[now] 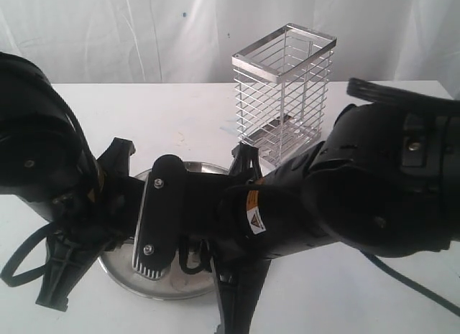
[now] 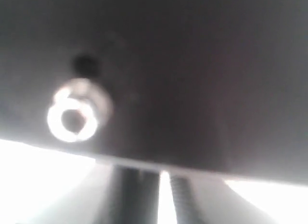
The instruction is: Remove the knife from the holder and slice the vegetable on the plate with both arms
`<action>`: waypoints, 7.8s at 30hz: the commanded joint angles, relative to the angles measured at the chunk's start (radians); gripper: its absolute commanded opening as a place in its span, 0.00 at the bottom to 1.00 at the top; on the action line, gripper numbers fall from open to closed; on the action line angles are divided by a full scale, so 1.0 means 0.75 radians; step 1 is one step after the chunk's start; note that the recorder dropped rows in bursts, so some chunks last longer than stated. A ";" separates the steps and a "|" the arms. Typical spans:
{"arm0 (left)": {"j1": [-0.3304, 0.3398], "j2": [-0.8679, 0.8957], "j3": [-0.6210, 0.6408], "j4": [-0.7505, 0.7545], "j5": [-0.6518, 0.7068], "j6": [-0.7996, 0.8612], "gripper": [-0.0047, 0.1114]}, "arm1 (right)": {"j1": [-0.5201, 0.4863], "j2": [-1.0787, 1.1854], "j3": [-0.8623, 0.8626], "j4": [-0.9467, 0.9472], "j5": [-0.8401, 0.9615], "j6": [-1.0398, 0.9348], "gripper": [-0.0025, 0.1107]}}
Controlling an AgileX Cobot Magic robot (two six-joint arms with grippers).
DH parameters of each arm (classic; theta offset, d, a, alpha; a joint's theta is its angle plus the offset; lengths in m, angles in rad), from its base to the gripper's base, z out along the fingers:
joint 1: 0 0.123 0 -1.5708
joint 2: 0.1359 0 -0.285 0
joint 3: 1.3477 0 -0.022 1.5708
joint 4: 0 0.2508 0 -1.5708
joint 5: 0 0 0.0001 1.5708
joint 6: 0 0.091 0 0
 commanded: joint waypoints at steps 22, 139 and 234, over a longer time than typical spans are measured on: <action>0.000 -0.081 0.000 0.605 0.075 -0.828 0.55 | -0.003 -0.207 0.025 -0.385 0.353 0.831 0.02; 0.266 0.177 0.077 -0.215 -0.390 -0.856 0.53 | 0.157 0.032 0.260 -0.517 -0.118 1.885 0.02; 0.266 0.153 0.077 -0.414 -0.643 -0.960 0.04 | 0.157 0.205 0.275 -0.688 -0.203 2.099 0.02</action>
